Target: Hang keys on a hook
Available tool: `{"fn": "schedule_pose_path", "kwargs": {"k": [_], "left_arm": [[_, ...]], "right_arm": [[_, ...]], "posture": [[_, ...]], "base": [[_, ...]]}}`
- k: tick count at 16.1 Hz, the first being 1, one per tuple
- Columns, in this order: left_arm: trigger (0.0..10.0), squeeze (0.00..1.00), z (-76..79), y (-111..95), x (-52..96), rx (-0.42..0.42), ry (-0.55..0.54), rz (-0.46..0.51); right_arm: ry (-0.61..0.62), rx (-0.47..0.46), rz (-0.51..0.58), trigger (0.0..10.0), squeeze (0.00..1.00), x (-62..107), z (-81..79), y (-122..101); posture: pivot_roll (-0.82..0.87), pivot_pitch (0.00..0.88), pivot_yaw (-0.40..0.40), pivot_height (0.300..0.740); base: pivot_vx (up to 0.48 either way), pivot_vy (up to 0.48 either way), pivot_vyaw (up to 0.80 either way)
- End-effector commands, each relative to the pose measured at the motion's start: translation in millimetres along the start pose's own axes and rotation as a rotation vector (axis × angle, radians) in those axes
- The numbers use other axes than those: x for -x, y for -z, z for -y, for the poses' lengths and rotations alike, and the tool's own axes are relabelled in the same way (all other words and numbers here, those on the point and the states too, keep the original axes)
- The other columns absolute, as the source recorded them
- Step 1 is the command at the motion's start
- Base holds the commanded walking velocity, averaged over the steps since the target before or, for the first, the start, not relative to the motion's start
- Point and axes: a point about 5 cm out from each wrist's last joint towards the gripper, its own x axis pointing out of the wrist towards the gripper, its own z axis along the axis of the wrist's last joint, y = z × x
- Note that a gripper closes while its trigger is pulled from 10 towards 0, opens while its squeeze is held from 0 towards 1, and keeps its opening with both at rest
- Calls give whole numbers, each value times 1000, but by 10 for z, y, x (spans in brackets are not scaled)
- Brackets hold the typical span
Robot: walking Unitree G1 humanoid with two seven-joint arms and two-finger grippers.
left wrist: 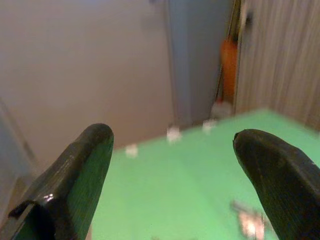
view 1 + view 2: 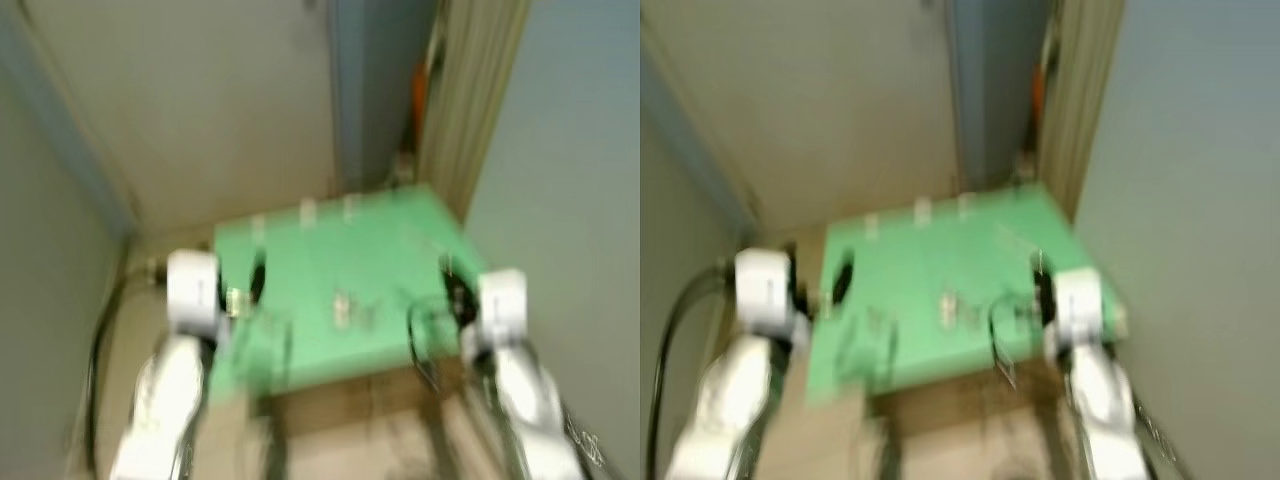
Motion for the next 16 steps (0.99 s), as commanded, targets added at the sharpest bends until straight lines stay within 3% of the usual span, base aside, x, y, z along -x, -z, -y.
{"fn": "schedule_pose_path", "kwargs": {"k": [1, 3, 16], "left_arm": [[10000, 0, -35, -37, -54, -20, -10, 10], [10000, 0, 4, -39, -107, -26, -7, 11], [10000, 0, 54, -54, -231, -25, -9, 25]], "right_arm": [[1, -16, 5, 0, 0, -66, -38, -21], [-7, -23, 8, 0, 0, -105, -69, -26], [-52, -31, -2, 0, 0, -196, -183, 14]], "posture": [[-207, 0, 125, 740], [-211, 0, 133, 740], [-208, 0, 141, 740]], "base": [[0, 0, 0], [0, 0, 0], [-347, 0, 0]]}}
